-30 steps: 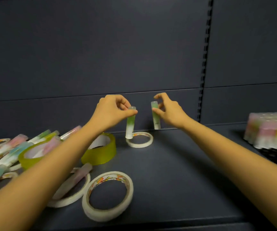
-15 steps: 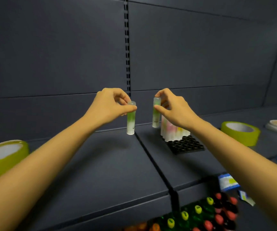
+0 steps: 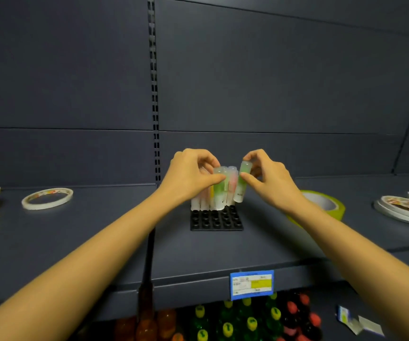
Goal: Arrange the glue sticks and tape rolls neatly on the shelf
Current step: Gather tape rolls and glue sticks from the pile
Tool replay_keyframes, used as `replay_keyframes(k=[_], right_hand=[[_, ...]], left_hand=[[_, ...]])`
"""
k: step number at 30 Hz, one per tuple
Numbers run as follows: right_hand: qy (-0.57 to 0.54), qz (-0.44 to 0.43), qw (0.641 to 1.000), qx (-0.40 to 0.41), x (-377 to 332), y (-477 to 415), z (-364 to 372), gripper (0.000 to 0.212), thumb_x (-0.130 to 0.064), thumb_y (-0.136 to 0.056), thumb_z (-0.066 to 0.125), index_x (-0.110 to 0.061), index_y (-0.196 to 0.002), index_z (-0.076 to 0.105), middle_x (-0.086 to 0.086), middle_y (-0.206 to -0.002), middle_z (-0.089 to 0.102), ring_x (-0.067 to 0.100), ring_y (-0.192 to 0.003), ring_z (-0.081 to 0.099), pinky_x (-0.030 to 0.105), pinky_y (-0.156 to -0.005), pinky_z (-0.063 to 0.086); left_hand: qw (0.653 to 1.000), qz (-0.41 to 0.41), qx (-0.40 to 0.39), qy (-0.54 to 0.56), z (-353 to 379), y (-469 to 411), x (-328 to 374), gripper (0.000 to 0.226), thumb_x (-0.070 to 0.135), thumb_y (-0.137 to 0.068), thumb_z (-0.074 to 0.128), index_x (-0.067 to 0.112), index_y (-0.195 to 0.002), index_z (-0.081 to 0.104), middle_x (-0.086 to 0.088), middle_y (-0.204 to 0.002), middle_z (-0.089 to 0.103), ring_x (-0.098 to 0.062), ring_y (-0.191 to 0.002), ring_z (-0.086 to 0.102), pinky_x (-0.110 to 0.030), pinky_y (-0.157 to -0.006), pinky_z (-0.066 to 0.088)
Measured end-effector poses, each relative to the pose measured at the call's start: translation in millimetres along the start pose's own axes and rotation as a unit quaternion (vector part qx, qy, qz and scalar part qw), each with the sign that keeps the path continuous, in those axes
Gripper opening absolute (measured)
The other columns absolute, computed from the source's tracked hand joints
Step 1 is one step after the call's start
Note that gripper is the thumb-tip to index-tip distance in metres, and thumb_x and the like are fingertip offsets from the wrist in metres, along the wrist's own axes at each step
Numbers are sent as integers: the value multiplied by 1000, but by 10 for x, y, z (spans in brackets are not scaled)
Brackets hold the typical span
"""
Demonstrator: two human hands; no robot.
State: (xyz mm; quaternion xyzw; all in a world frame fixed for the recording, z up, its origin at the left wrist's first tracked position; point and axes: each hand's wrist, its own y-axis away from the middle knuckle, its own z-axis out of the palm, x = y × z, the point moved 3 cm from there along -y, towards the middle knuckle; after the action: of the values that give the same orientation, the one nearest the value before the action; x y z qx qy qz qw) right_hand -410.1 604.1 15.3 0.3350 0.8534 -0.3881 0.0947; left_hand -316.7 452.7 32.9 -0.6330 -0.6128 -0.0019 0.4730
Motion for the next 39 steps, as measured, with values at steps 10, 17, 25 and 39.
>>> replay_keyframes(k=[10,17,25,39], right_hand=[[-38,-35,999,-12,325,-43,58,29,-21,-89,61,-18,-113,47,-11,-78,53,13,-72,56,31,-76,47],[-57,-43,997,-19,327,-78,158,31,-21,-88,62,-19,-115,45,-14,-72,51,1,-64,52,25,-71,42],[-51,-45,998,-19,283,-40,208,27,-23,-89,63,-16,-110,49,-1,-83,62,14,-73,58,36,-77,52],[159,-84,981,-75,-406,-394,26,34,-49,-92,47,-26,-109,64,-5,-97,43,26,-102,55,31,-72,36]], left_hand=[[996,10,15,-89,401,-134,-64,21,25,-72,79,13,-87,71,3,-78,67,-5,-69,57,-22,-75,51],[907,144,27,-394,523,-152,-15,36,48,-88,53,21,-107,68,1,-107,53,-19,-102,40,-23,-73,16],[882,164,-3,-442,553,-158,-112,40,43,-96,33,20,-112,62,0,-112,49,-19,-106,38,-28,-78,23],[926,-20,161,-342,-822,323,-514,25,23,-90,53,15,-111,64,-5,-98,68,-27,-94,58,-37,-78,43]])
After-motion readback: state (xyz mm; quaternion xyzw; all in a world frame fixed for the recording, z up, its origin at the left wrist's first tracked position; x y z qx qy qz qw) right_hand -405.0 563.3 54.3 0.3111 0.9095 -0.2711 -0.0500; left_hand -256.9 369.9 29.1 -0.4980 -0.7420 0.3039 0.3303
